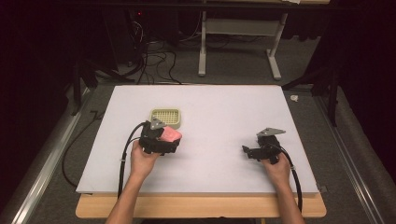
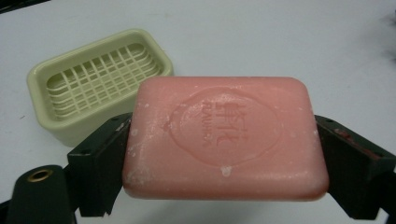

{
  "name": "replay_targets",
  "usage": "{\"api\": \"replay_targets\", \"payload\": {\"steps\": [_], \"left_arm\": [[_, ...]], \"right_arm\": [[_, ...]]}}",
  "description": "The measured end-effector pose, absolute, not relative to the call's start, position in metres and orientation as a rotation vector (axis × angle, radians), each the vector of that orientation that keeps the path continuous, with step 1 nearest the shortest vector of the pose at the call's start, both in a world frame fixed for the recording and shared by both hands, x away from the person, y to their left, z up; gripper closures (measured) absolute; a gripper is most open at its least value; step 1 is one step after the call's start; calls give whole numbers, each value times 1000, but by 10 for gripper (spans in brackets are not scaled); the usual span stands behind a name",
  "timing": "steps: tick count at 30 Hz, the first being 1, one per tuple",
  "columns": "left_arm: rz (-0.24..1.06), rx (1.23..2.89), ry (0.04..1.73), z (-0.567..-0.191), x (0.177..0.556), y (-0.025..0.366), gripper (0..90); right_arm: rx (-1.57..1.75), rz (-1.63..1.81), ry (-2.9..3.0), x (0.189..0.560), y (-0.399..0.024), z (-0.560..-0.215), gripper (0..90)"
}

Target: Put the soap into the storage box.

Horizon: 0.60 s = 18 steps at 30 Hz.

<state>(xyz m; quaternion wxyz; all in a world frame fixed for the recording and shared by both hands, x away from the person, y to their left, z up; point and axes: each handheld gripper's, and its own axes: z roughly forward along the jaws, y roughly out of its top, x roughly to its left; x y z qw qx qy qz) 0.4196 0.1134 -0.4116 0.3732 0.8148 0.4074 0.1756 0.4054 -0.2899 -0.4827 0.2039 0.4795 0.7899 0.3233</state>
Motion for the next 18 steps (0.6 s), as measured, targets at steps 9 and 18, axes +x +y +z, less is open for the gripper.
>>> {"api": "replay_targets", "payload": {"steps": [9,18], "left_arm": [[487,2064,1104,-406,429,118,138],[510,2028,1139,-397,441,121,138]], "right_arm": [[1337,902,2203,405,-290,-483,193],[1339,901,2203,405,-290,-483,193]]}}
